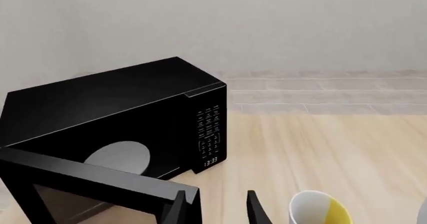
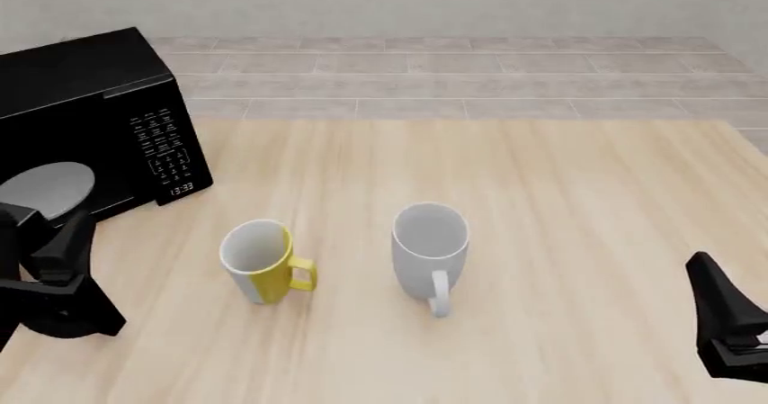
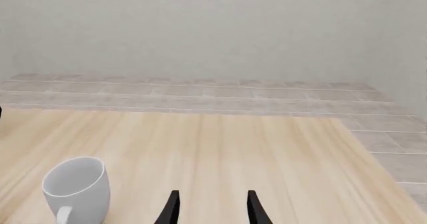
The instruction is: Close the microwave.
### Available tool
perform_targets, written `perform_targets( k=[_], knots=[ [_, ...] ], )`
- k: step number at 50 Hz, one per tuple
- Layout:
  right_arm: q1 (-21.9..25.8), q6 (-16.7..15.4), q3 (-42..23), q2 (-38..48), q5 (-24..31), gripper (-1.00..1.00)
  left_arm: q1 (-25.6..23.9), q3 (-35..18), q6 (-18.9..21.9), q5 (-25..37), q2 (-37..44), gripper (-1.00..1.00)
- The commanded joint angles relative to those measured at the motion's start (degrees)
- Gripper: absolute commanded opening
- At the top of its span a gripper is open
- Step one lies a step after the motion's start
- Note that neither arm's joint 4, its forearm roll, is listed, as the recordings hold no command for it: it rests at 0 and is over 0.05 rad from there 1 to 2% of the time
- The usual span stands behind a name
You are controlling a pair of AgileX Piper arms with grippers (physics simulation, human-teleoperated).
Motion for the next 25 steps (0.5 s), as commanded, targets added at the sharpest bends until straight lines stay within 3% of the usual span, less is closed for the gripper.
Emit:
perform_targets(
  k=[1,25],
  knots=[
    [0.2,-0.1,0.0,0.8,-0.8,1.00,1.1,0.2,1.8,-4.9,8.0,1.00],
    [1.0,1.0,0.0,2.8,-1.9,1.00,1.8,0.2,3.3,-17.0,21.4,1.00]
  ],
)
